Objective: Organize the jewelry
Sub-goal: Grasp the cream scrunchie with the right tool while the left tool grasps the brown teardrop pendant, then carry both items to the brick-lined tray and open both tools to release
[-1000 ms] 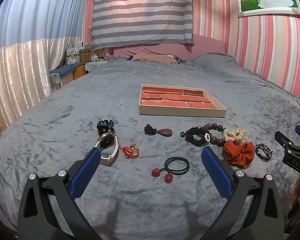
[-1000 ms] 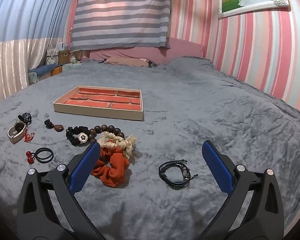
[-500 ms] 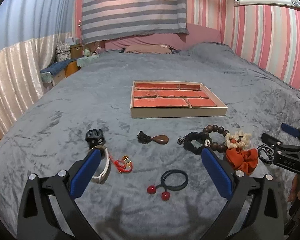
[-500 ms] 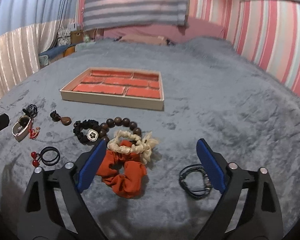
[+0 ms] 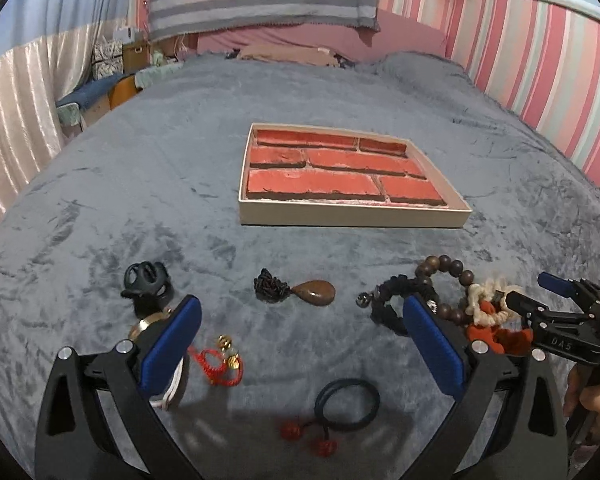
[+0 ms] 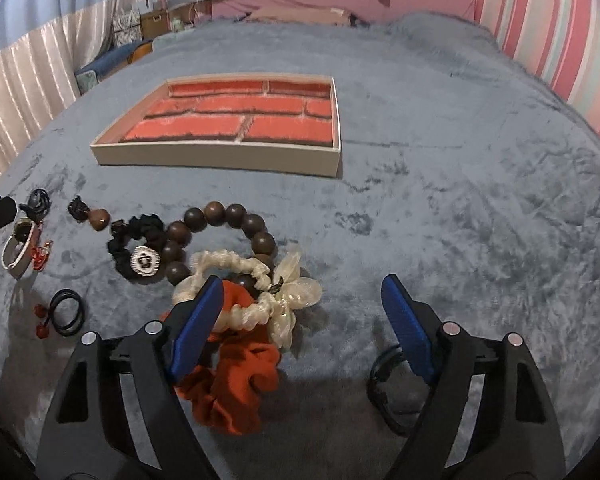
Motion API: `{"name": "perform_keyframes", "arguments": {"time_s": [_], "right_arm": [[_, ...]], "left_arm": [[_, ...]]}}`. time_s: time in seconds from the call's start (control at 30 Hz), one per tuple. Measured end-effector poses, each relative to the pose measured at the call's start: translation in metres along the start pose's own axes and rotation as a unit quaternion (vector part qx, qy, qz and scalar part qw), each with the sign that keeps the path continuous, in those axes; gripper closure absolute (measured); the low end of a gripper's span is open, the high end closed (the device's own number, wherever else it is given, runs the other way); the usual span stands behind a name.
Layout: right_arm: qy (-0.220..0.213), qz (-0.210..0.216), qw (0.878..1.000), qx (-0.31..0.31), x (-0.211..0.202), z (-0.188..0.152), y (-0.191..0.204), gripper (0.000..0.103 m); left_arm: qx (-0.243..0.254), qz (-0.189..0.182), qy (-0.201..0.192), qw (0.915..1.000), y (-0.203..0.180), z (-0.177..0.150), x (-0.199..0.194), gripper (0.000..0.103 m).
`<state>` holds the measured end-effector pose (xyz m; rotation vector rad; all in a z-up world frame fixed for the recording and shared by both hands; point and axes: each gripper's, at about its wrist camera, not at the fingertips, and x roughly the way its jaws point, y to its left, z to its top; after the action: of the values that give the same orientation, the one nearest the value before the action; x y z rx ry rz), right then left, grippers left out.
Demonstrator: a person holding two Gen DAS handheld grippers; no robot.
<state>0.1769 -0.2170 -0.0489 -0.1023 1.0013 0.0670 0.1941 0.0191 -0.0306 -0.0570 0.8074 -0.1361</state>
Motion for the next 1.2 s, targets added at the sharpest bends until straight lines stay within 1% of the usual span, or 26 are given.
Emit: {"name": "perform_keyframes", "arguments": {"time_s": [0.03, 0.13, 0.27, 0.33, 0.4, 0.43, 0.5, 0.53, 0.6, 0.63, 0.67, 0.7, 0.73, 0.8, 0.9, 1.03, 1.07, 1.1, 1.17, 1.2], "right_arm": [[0.009, 0.005, 1.000, 0.002, 0.004, 0.001, -0.001, 0.023], [0.040, 0.022, 0.999, 0.017, 0.017, 0.005, -0.007, 0.026], [0.071, 0.027, 0.997, 0.022, 0.031, 0.008, -0.013, 0.032], [0.085, 0.034, 0.996, 0.024, 0.037, 0.007, -0.014, 0.038], [0.092, 0.041, 0.994, 0.030, 0.043, 0.005, -0.017, 0.048], [0.092, 0.042, 0.994, 0.032, 0.045, 0.004, -0.018, 0.050], [0.091, 0.045, 0.994, 0.036, 0.049, 0.002, -0.019, 0.057], [0.089, 0.045, 0.994, 0.037, 0.051, 0.001, -0.020, 0.060], [0.082, 0.040, 0.995, 0.032, 0.052, 0.000, -0.020, 0.067], [0.079, 0.038, 0.996, 0.033, 0.052, 0.000, -0.020, 0.069], [0.075, 0.038, 0.996, 0.032, 0.051, 0.000, -0.021, 0.074], [0.071, 0.039, 0.996, 0.031, 0.051, 0.000, -0.021, 0.076], [0.066, 0.040, 0.997, 0.030, 0.049, 0.000, -0.022, 0.076], [0.063, 0.039, 0.997, 0.026, 0.049, 0.000, -0.020, 0.078], [0.052, 0.038, 0.998, 0.021, 0.049, 0.001, -0.016, 0.080], [0.040, 0.036, 0.998, 0.019, 0.046, 0.001, -0.015, 0.080], [0.039, 0.035, 0.998, 0.018, 0.047, 0.001, -0.014, 0.080], [0.038, 0.035, 0.998, 0.018, 0.047, 0.001, -0.014, 0.080], [0.034, 0.036, 0.999, 0.020, 0.046, 0.001, -0.015, 0.080], [0.032, 0.036, 0.999, 0.020, 0.046, 0.001, -0.015, 0.081]], "left_arm": [[0.001, 0.003, 0.008, 1.0000, -0.001, 0.003, 0.005, 0.004], [0.000, -0.009, 0.034, 0.9994, -0.001, 0.011, 0.022, 0.005], [-0.003, -0.014, 0.046, 0.9988, 0.001, 0.016, 0.036, 0.005], [0.000, -0.014, 0.049, 0.9987, 0.002, 0.013, 0.042, 0.005], [0.002, -0.013, 0.052, 0.9986, 0.004, 0.010, 0.046, 0.005], [0.001, -0.013, 0.054, 0.9984, 0.006, 0.009, 0.049, 0.005], [-0.003, -0.013, 0.058, 0.9982, 0.009, 0.008, 0.056, 0.005], [-0.004, -0.012, 0.058, 0.9982, 0.011, 0.007, 0.058, 0.005], [-0.007, -0.008, 0.059, 0.9982, 0.013, 0.005, 0.063, 0.006], [-0.009, -0.007, 0.058, 0.9982, 0.015, 0.004, 0.066, 0.007], [-0.009, -0.006, 0.058, 0.9982, 0.015, 0.004, 0.068, 0.010], [-0.008, -0.004, 0.060, 0.9982, 0.015, 0.003, 0.071, 0.012], [-0.006, -0.004, 0.062, 0.9981, 0.015, 0.003, 0.075, 0.013], [-0.001, -0.001, 0.065, 0.9979, 0.013, 0.001, 0.081, 0.021], [-0.002, 0.000, 0.068, 0.9977, 0.014, -0.001, 0.087, 0.029], [-0.007, 0.008, 0.057, 0.9983, 0.020, -0.002, 0.086, 0.032], [-0.009, 0.005, 0.059, 0.9982, 0.021, -0.002, 0.087, 0.035], [-0.010, 0.002, 0.063, 0.9980, 0.022, -0.002, 0.090, 0.042], [-0.008, -0.001, 0.071, 0.9974, 0.021, -0.004, 0.095, 0.049], [-0.008, -0.003, 0.069, 0.9976, 0.022, -0.004, 0.095, 0.050]]}}
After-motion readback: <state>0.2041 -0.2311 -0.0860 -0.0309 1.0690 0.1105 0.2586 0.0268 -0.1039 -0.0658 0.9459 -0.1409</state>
